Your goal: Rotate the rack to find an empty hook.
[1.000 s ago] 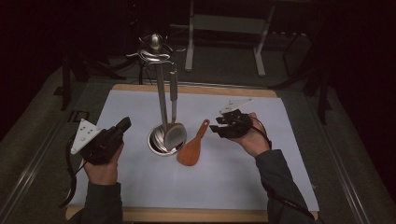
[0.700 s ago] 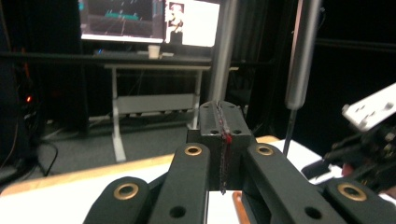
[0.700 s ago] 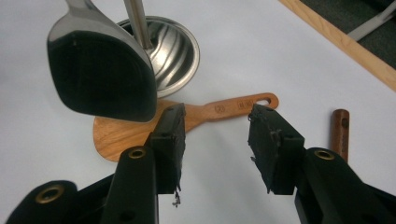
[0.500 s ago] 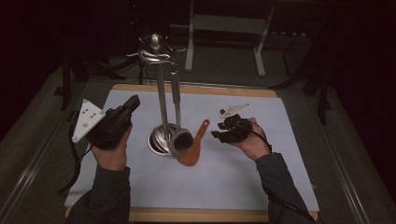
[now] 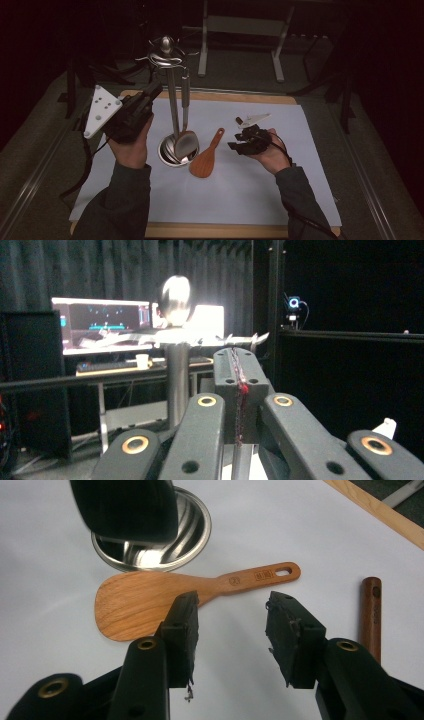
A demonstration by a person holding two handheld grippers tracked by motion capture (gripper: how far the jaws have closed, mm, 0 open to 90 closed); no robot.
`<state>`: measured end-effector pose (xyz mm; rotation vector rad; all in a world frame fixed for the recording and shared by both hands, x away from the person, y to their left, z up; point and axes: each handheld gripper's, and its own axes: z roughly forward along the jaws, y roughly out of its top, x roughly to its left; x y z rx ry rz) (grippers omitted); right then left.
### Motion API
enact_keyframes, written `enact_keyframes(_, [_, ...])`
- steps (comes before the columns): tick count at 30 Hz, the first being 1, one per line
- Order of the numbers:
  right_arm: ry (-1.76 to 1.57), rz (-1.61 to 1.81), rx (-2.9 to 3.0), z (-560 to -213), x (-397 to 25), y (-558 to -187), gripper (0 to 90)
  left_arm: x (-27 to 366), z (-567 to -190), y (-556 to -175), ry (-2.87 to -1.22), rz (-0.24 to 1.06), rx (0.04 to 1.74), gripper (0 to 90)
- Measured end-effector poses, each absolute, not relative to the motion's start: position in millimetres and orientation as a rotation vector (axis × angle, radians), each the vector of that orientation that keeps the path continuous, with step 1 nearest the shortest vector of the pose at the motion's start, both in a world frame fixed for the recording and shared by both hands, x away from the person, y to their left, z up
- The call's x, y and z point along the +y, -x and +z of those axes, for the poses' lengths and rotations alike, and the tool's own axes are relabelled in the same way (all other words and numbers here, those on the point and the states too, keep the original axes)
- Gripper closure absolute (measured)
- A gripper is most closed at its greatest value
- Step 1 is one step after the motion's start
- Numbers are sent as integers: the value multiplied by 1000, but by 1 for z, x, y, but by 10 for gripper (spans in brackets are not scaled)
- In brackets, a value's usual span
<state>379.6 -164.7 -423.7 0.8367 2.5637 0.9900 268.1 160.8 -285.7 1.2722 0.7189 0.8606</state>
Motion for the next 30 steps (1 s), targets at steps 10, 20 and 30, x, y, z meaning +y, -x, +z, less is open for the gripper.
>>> enact_keyframes(10, [-839,999,2563,-426,-167,-378,558,157,-274,-278,-1271,872,739,899])
enact_keyframes(20, [-852,1007,2560,-427,-169,-377,557,165,-272,-280,-1273,886,743,899])
enact_keyframes(30, [-856,1010,2557,-428,-171,-378,557,183,-272,-289,-1239,873,797,899])
